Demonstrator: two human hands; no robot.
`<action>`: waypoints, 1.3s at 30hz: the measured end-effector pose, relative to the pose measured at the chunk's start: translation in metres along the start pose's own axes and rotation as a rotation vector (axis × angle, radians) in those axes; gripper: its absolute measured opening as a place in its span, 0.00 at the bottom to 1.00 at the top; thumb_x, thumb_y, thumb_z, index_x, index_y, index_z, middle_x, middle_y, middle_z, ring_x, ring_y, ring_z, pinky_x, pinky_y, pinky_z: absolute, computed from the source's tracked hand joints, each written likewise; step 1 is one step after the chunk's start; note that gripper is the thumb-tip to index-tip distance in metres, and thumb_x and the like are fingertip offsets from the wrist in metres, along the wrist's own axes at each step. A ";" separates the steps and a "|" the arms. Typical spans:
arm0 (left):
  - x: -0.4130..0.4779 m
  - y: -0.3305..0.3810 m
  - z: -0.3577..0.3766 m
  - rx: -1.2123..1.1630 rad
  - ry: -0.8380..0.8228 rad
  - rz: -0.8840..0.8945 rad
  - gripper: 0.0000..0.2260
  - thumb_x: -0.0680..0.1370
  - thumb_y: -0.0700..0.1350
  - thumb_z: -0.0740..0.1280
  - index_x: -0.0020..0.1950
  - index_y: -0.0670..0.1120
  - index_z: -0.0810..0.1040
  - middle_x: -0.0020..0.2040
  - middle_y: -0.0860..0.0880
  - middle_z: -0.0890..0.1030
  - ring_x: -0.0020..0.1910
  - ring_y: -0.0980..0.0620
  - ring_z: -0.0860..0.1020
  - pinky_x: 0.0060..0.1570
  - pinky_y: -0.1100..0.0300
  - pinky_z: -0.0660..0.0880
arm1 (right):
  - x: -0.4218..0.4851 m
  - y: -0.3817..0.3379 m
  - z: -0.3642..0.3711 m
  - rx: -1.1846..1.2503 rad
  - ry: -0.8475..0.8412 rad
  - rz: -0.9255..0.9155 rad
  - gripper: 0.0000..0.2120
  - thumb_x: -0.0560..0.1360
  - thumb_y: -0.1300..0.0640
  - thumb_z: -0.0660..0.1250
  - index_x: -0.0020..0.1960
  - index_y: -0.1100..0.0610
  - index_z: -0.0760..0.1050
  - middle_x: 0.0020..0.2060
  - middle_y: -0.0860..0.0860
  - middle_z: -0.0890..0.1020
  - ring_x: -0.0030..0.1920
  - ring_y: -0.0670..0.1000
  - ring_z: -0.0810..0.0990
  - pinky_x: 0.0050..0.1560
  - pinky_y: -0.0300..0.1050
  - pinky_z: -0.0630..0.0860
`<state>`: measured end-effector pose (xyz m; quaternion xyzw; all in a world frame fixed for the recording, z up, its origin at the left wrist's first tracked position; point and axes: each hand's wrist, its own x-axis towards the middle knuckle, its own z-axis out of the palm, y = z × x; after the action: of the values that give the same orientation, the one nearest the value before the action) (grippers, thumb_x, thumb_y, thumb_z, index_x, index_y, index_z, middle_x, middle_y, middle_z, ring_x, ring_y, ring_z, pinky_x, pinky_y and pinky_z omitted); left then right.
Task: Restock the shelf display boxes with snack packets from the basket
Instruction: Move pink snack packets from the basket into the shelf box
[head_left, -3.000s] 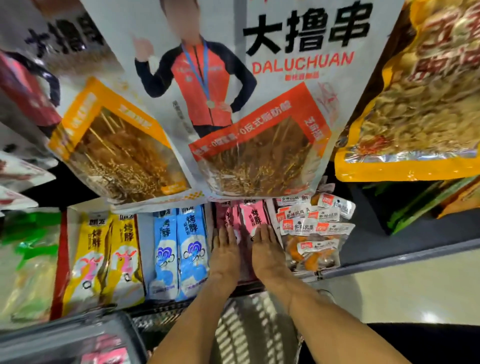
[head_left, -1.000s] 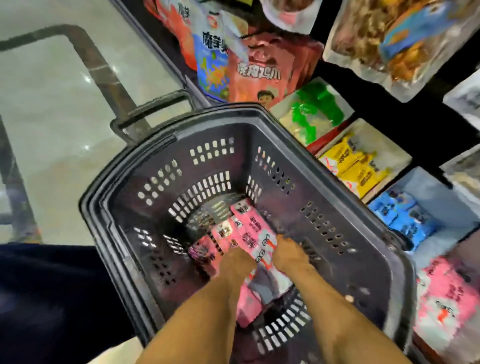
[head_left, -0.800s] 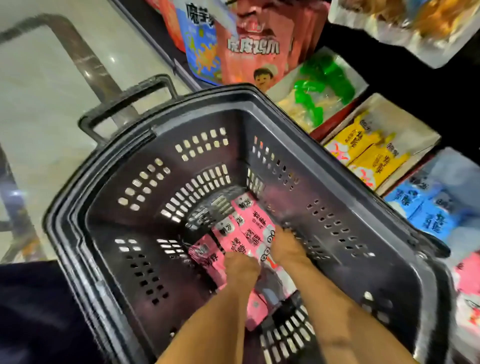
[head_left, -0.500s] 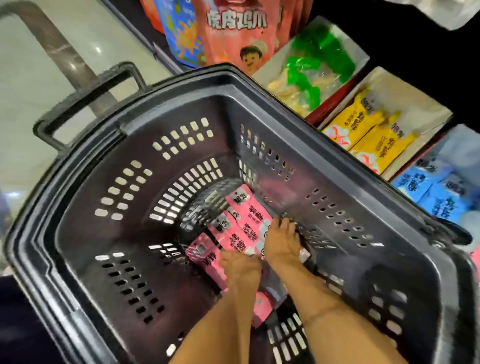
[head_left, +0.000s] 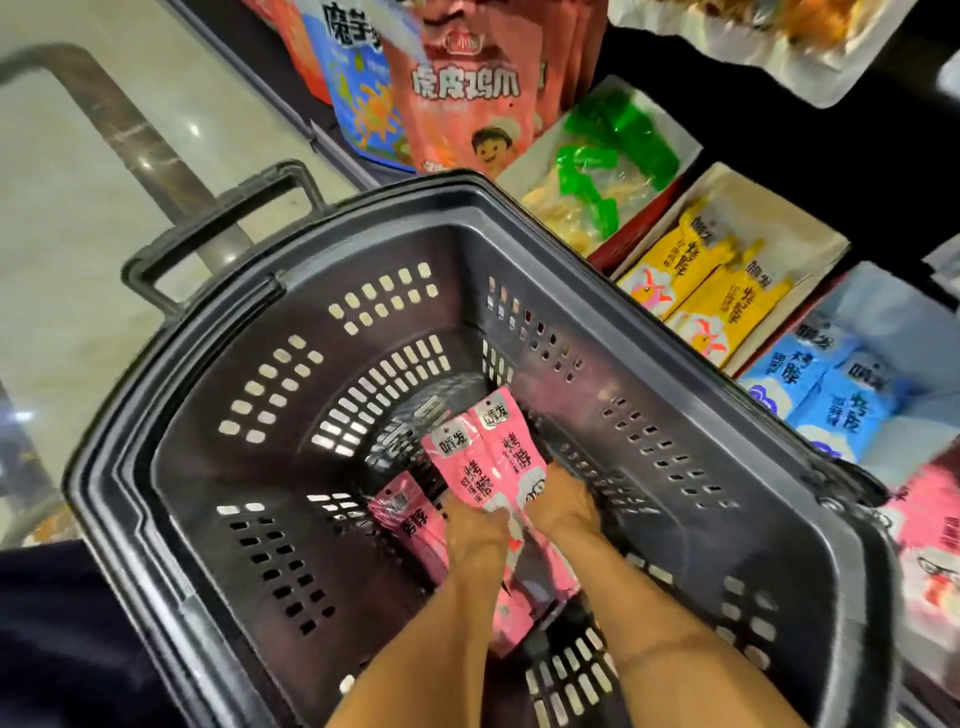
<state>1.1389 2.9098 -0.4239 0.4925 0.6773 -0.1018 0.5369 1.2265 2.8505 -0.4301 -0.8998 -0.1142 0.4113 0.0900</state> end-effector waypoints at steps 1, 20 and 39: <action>-0.006 0.005 -0.006 -0.020 0.048 0.041 0.23 0.74 0.40 0.71 0.66 0.37 0.68 0.55 0.41 0.80 0.52 0.44 0.80 0.49 0.57 0.73 | -0.004 -0.001 -0.006 0.001 0.006 -0.003 0.19 0.73 0.56 0.67 0.63 0.56 0.72 0.62 0.58 0.78 0.62 0.60 0.78 0.58 0.50 0.76; -0.197 0.115 -0.120 -0.328 -0.089 0.902 0.16 0.70 0.40 0.74 0.56 0.42 0.78 0.46 0.42 0.83 0.40 0.47 0.80 0.44 0.52 0.78 | -0.201 -0.007 -0.176 0.603 0.337 -0.420 0.16 0.68 0.54 0.74 0.53 0.58 0.76 0.49 0.55 0.83 0.50 0.55 0.82 0.51 0.51 0.78; -0.318 0.073 0.137 0.586 -0.382 1.087 0.11 0.70 0.36 0.73 0.48 0.41 0.74 0.41 0.45 0.81 0.37 0.47 0.80 0.32 0.63 0.74 | -0.187 0.287 -0.154 1.158 0.517 0.299 0.34 0.55 0.47 0.73 0.59 0.58 0.77 0.52 0.53 0.83 0.52 0.56 0.82 0.50 0.49 0.80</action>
<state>1.2615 2.6771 -0.1869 0.8647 0.1680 -0.0819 0.4663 1.2623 2.5130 -0.2693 -0.7818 0.2779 0.1848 0.5268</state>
